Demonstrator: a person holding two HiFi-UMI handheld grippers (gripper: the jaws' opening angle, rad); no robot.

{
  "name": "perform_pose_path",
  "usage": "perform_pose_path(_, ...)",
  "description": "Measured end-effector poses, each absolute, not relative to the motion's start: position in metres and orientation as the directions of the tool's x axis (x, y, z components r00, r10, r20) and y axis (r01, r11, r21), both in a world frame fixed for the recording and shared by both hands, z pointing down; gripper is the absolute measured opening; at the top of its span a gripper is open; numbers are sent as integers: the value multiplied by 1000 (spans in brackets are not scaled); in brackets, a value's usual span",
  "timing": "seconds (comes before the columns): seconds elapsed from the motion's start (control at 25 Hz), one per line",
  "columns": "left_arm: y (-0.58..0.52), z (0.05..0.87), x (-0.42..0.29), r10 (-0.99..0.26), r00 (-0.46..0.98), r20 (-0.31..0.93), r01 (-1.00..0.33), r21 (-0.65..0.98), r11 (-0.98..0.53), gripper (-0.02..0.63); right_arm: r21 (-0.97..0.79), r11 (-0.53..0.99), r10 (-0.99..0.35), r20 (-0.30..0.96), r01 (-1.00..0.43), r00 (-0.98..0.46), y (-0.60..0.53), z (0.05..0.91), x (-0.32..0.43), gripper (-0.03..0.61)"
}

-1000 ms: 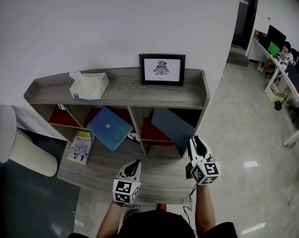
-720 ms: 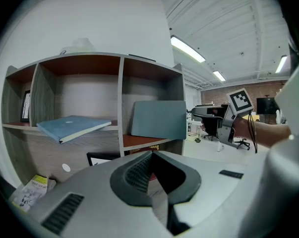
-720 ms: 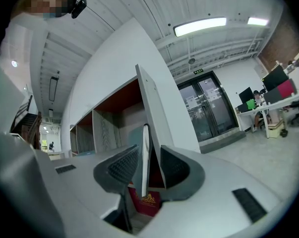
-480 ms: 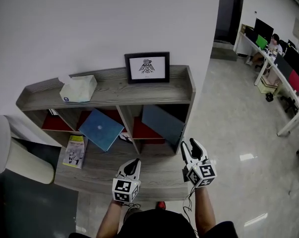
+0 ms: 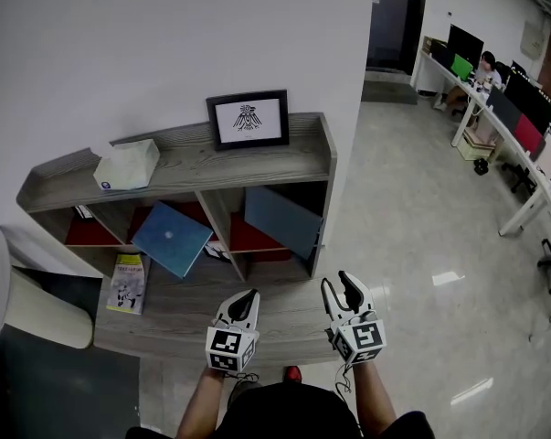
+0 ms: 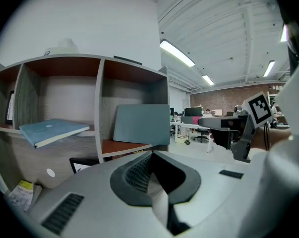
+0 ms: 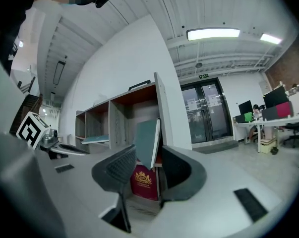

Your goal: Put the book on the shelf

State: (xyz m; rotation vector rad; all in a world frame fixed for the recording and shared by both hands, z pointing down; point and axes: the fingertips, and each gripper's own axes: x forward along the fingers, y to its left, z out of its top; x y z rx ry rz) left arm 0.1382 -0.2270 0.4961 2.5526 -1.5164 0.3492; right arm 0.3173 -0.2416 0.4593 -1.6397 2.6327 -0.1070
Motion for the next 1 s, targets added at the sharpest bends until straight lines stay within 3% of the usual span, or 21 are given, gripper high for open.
perform_pose_path(0.28, -219, 492, 146, -841, 476, 258, -871, 11, -490, 6, -45, 440, -896, 46, -897, -441, -214, 471, 311, 166)
perform_pose_path(1.0, -200, 494, 139, -843, 469, 262, -876, 16, -482, 6, -34, 454, -885, 100, -890, -455, -178, 503, 298, 48)
